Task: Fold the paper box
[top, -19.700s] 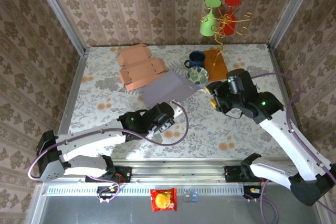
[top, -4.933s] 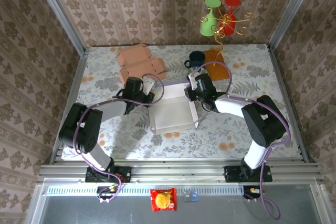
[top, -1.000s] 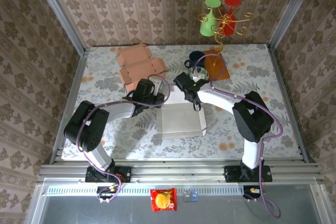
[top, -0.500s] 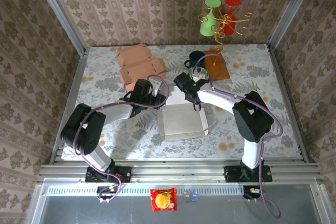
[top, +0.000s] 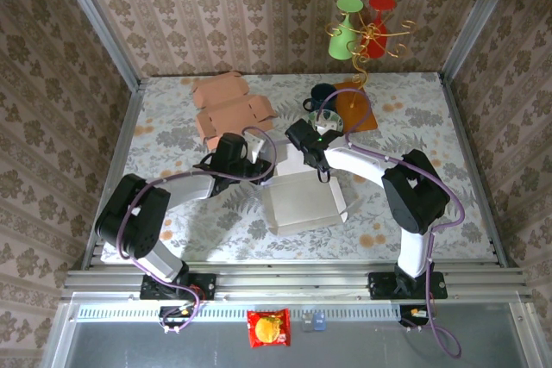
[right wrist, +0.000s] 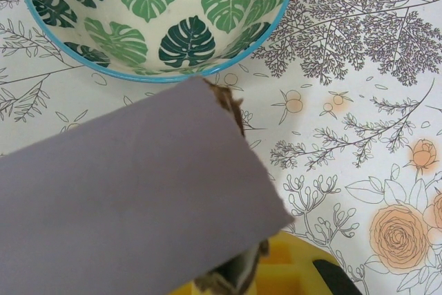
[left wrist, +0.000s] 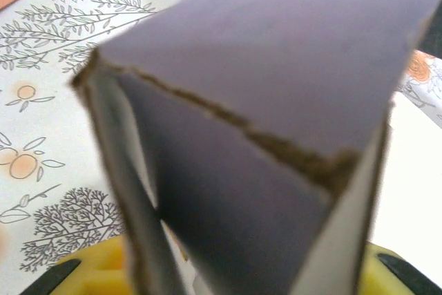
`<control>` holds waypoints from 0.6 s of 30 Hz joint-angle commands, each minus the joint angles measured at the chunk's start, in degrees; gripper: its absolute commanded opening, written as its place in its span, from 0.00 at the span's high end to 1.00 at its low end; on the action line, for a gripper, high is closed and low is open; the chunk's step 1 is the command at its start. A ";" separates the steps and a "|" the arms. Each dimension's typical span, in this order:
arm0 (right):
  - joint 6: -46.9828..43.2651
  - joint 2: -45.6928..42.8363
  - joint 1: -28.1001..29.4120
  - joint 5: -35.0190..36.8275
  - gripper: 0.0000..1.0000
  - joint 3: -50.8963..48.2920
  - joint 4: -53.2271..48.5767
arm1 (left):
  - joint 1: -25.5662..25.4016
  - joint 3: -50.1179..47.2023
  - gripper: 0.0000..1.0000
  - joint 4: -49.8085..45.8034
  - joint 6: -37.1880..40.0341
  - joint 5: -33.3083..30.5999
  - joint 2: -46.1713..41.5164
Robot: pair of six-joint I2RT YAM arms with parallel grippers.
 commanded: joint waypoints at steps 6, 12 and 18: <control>1.08 0.00 0.65 -0.24 1.00 -1.30 0.00 | -0.20 -0.37 0.57 2.31 2.33 7.84 -1.95; 0.97 -1.49 1.09 0.50 1.00 -3.88 2.55 | -0.36 -0.75 0.52 3.54 1.12 7.40 -2.01; 1.14 -2.19 1.09 1.70 1.00 -5.85 4.47 | -1.30 -3.17 0.49 3.94 -0.12 6.79 -4.32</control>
